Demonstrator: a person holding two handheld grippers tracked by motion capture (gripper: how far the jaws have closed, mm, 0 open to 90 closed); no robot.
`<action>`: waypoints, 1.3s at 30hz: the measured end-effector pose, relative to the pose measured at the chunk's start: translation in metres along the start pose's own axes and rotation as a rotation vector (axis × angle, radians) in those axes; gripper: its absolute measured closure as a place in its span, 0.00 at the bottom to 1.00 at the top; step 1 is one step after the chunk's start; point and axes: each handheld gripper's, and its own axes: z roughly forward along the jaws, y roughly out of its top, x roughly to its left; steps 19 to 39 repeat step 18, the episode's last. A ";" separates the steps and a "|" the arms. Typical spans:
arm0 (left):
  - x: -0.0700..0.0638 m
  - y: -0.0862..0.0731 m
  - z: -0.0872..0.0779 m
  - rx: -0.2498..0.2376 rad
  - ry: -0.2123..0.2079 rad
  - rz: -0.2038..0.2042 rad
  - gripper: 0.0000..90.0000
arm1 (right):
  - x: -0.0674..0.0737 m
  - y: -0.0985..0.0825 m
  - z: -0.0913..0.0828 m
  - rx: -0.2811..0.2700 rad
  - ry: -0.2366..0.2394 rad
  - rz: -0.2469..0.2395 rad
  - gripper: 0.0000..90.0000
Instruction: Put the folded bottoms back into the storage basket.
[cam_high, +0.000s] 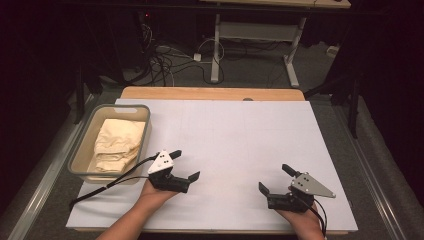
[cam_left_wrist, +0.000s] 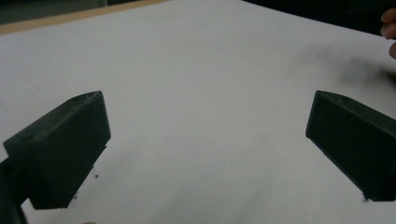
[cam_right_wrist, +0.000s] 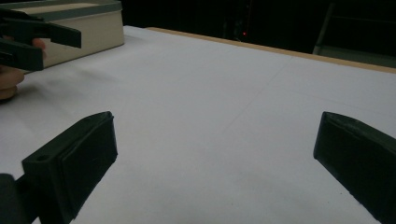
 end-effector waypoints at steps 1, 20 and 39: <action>0.001 -0.001 -0.002 -0.016 -0.006 -0.010 0.00 | 0.001 0.000 -0.001 -0.003 -0.006 0.000 0.00; 0.001 -0.003 0.000 0.001 -0.025 -0.005 0.00 | 0.001 -0.004 -0.003 -0.012 -0.031 0.015 0.00; 0.001 -0.003 0.000 0.001 -0.025 -0.005 0.00 | 0.001 -0.004 -0.003 -0.012 -0.031 0.015 0.00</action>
